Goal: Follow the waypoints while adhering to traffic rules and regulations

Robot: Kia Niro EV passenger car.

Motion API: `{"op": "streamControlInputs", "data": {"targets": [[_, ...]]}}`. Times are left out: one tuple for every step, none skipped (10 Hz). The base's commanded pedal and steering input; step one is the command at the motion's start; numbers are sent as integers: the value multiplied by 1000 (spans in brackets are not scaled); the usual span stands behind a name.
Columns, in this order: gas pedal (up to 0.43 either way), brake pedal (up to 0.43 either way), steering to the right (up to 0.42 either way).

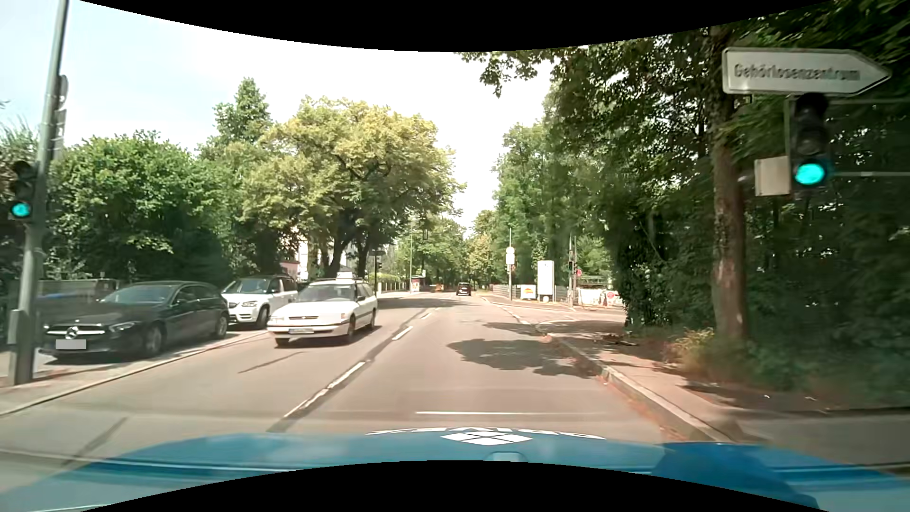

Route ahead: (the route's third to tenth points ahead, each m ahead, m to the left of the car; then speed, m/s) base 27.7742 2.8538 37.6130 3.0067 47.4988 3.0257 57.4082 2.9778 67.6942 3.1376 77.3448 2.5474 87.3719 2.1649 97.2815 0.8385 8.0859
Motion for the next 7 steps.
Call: {"op": "streamControlInputs", "data": {"targets": [[177, 0, -7], [169, 0, -4], [157, 0, -4], [157, 0, -4], [157, 0, -4], [157, 0, -5], [157, 0, -5]]}}
